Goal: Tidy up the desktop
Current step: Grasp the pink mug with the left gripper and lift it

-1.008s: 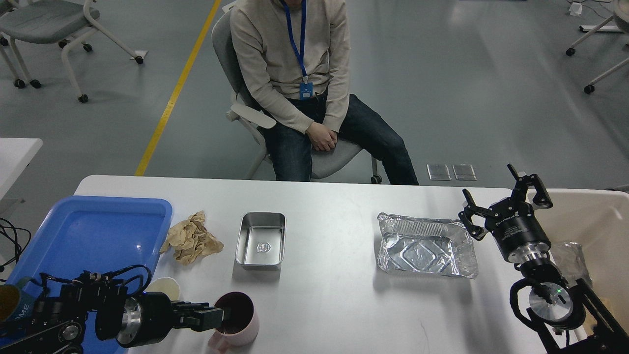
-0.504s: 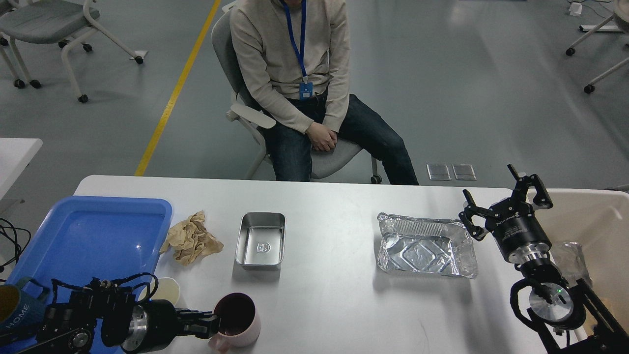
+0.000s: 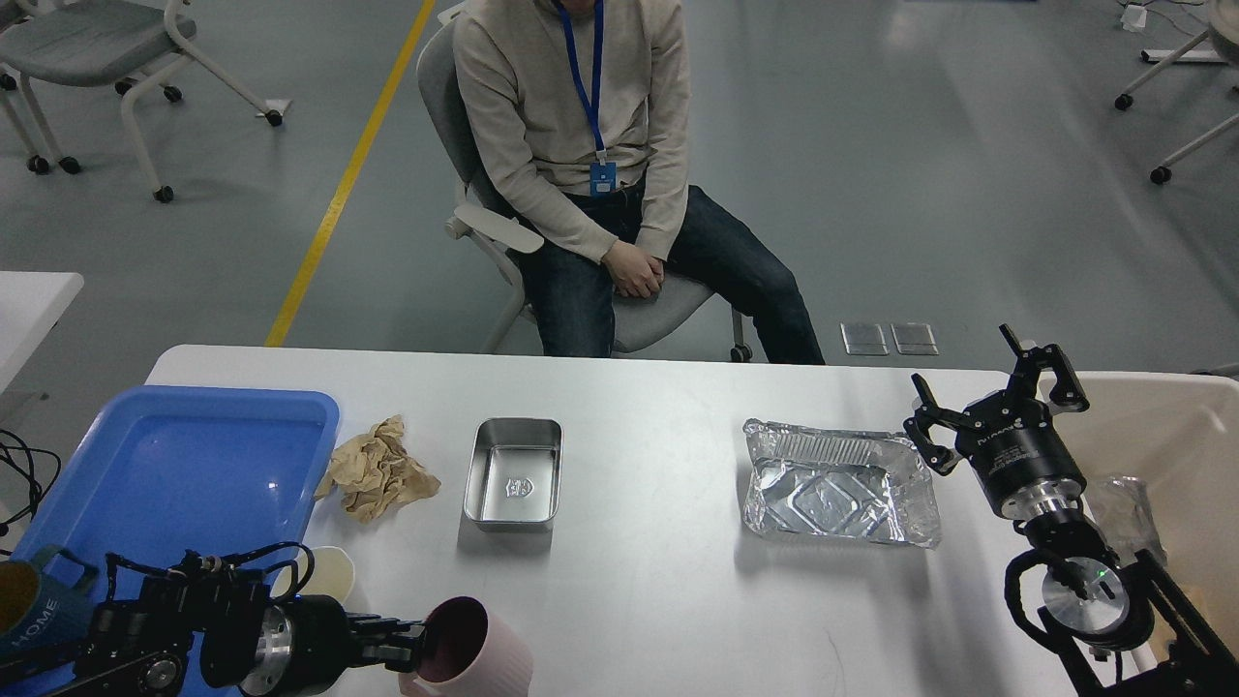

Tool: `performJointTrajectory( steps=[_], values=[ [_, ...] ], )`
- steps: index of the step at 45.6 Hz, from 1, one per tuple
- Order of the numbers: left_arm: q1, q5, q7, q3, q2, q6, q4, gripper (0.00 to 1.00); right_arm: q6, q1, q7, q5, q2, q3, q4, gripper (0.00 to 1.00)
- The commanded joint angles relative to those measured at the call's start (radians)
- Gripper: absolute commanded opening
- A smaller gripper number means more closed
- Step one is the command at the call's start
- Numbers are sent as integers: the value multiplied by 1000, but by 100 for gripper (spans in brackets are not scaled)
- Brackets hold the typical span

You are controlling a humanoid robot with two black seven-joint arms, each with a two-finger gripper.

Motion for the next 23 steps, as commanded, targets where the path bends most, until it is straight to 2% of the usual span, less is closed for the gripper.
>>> performJointTrajectory(
  steps=[1,15,23],
  values=[
    [1,3,-2,-4,1,-6,-2,0,0,0,0,0,1,2,0,100],
    [-41,0,-10,-40,24,-19,-39,0,0,0,0,0,1,0,0,100],
    [-47,-6,-8,-97,90,-22,-119,0,0,0,0,0,1,0,0,100]
  ],
)
